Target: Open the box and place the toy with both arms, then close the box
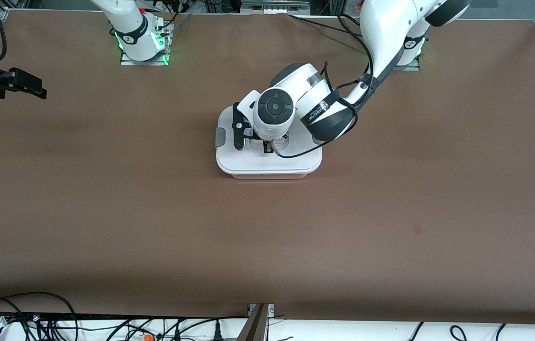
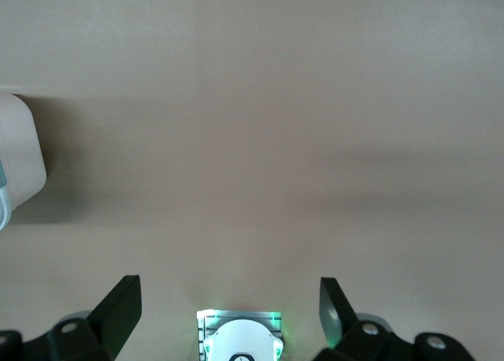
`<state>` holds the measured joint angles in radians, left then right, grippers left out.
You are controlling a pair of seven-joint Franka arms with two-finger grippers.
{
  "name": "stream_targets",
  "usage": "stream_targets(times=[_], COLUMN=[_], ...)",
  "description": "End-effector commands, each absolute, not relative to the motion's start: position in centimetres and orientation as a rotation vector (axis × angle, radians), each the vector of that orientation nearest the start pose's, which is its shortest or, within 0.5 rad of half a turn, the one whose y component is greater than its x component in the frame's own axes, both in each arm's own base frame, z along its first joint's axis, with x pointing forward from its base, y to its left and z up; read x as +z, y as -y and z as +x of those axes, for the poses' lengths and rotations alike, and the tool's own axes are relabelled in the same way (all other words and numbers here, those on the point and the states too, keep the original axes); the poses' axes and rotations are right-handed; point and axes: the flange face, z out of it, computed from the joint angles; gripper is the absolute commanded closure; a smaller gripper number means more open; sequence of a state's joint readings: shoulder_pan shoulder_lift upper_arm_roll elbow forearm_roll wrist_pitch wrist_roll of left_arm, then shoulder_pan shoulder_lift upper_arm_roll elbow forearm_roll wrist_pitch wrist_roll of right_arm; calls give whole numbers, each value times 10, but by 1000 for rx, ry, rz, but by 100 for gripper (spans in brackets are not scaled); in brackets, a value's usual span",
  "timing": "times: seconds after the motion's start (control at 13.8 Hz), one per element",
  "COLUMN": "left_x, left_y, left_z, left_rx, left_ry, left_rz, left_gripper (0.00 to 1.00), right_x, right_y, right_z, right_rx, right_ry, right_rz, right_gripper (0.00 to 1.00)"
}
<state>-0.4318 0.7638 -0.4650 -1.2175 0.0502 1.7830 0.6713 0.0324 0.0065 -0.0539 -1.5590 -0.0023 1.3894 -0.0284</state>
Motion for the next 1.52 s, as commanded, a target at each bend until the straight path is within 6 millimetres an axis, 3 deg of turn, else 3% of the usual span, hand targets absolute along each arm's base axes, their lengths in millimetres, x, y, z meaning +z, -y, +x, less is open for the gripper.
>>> stream_targets(times=[0.0, 1.3, 1.37, 1.44], left_x=[347, 343, 343, 342], left_y=[503, 499, 499, 497], left_z=[519, 523, 523, 525], left_rx=[294, 279, 282, 278], left_ry=[-2271, -2367, -2363, -2362], left_rz=[-2502, -2416, -2419, -2416], left_gripper=[100, 100, 91, 10], right_x=[616, 616, 616, 615], right_y=[13, 13, 13, 13], right_z=[537, 537, 537, 537], right_rx=[264, 263, 263, 265], right_ry=[19, 18, 18, 18], right_rz=[-3107, -3101, -3101, -3100], right_gripper=[0, 0, 0, 0])
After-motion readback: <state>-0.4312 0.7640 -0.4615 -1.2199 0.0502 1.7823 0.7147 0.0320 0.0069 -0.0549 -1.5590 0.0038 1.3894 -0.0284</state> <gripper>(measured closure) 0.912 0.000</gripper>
